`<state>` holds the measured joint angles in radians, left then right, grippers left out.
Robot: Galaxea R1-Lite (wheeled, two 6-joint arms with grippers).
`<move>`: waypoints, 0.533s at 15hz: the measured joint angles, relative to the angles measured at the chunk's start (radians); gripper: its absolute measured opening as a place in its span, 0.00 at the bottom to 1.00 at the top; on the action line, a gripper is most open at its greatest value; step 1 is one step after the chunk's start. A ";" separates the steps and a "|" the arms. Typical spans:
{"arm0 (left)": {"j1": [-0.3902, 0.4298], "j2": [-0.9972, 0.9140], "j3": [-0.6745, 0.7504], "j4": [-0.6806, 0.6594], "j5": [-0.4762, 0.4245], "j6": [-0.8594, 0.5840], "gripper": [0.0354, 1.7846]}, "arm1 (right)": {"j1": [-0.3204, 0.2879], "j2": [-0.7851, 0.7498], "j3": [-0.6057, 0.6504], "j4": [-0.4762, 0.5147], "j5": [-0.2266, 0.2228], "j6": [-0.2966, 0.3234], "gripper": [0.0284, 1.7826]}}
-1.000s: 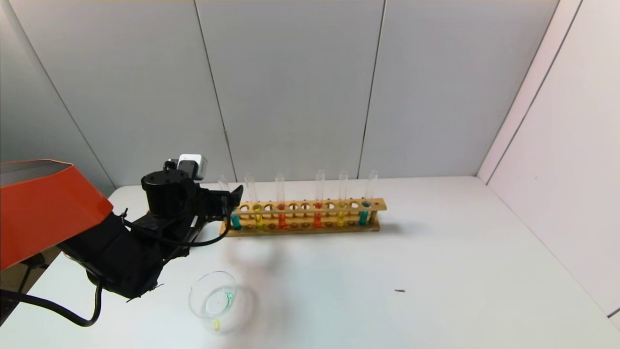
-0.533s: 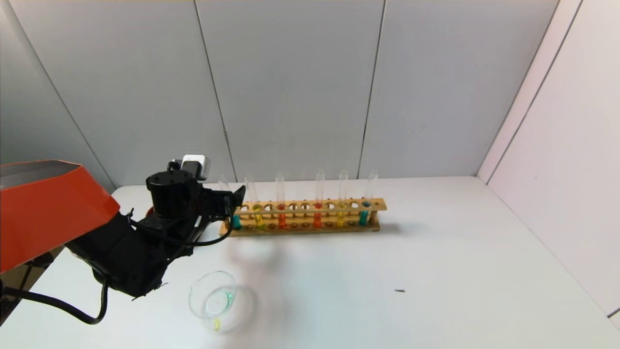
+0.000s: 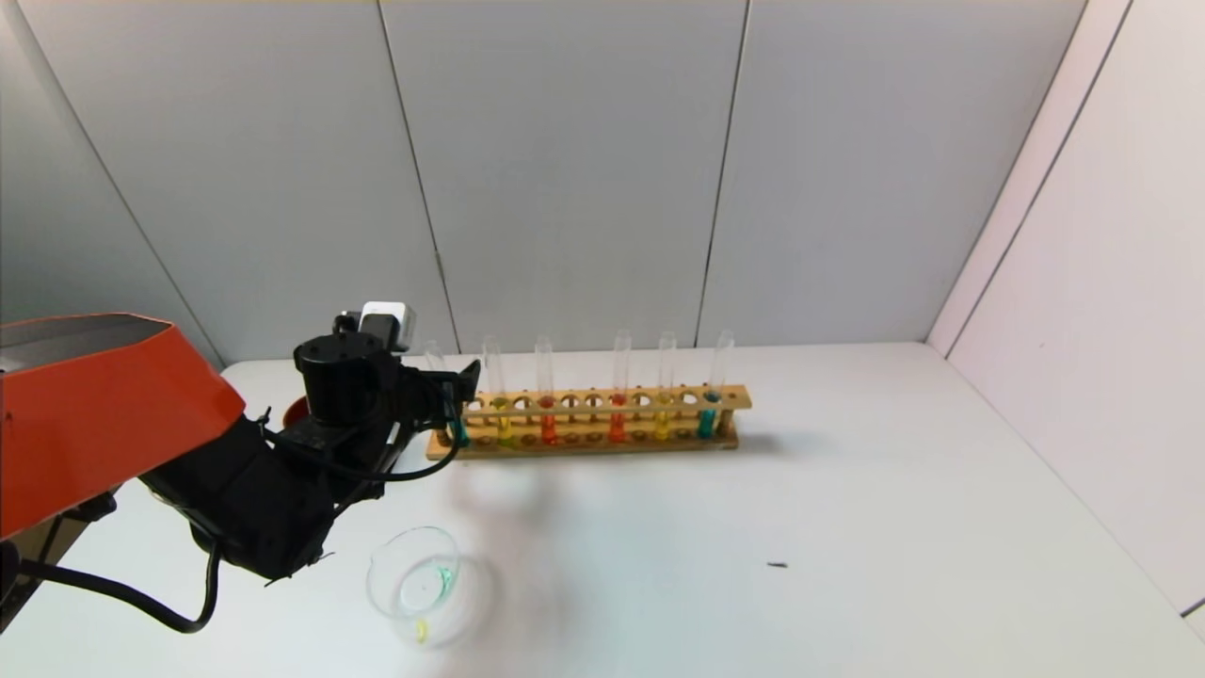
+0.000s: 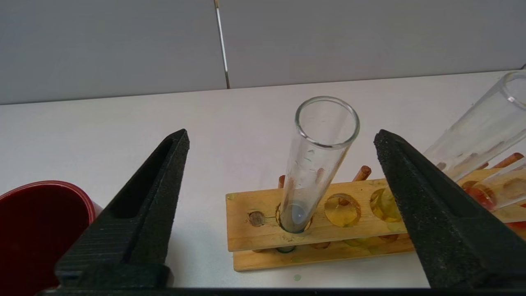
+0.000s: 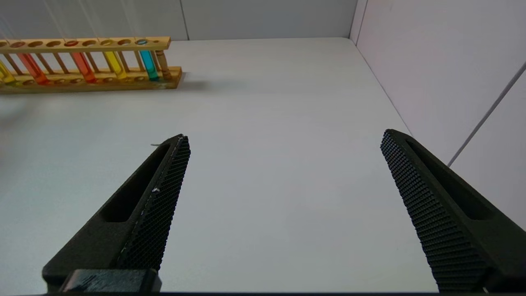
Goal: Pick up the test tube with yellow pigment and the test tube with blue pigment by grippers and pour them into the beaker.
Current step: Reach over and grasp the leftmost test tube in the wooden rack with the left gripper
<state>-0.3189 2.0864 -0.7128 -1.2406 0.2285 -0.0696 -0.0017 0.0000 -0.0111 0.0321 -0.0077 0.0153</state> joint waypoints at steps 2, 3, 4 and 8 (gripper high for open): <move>0.000 0.003 0.000 -0.015 0.000 0.001 0.75 | 0.000 0.000 0.000 0.000 0.000 0.000 0.95; 0.000 0.004 0.000 -0.019 0.000 0.001 0.66 | 0.000 0.000 0.000 0.000 0.000 0.000 0.95; 0.000 0.006 0.001 -0.024 0.000 0.002 0.56 | 0.000 0.000 0.000 0.000 0.000 0.000 0.95; -0.001 0.008 0.002 -0.028 -0.001 0.002 0.19 | 0.000 0.000 0.000 0.000 0.000 0.000 0.95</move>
<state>-0.3202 2.0947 -0.7111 -1.2689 0.2270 -0.0672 -0.0017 0.0000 -0.0111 0.0317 -0.0077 0.0153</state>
